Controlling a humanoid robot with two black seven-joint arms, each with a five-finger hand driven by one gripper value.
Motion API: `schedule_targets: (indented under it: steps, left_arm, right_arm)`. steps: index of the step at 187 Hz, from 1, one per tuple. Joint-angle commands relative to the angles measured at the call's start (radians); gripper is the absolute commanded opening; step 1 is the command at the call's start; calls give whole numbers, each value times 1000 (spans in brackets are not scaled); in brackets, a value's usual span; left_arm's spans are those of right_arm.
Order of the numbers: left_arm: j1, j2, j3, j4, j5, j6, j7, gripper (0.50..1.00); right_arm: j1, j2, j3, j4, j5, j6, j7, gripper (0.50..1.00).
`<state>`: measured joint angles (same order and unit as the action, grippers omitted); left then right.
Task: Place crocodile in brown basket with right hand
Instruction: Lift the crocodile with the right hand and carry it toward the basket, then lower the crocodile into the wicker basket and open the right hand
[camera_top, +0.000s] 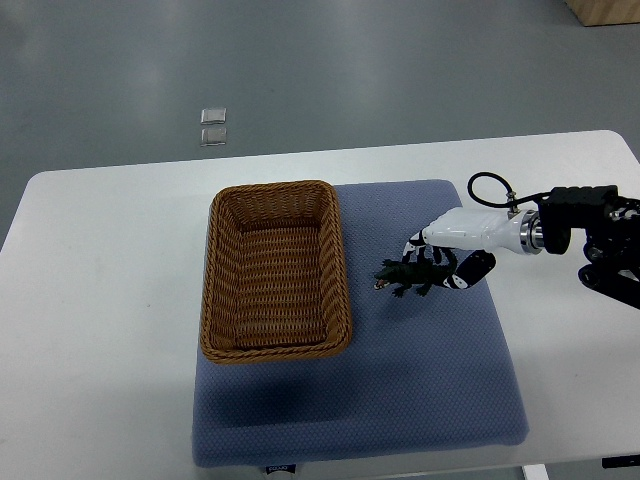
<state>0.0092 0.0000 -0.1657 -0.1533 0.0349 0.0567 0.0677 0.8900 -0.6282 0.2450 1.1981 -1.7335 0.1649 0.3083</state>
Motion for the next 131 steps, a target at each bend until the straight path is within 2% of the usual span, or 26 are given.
schedule_targets:
  steps: [1,74,101,131]
  left_arm:
    - [0,0,0,0,0,0,0,1000]
    - [0,0,-1,0,0,0,0,1000]
    - [0,0,-1,0,-1,0,0,1000]
    - [0,0,-1,0,0,0,0,1000]
  right_arm:
    - [12,-1,30,-5,0,7,0,500]
    - [181,13,42,-31,2,22,-3,500]
    - [237,94,42,-31,2,22,-3,500]
    - [259,234,42,-32,0,22,-3,500]
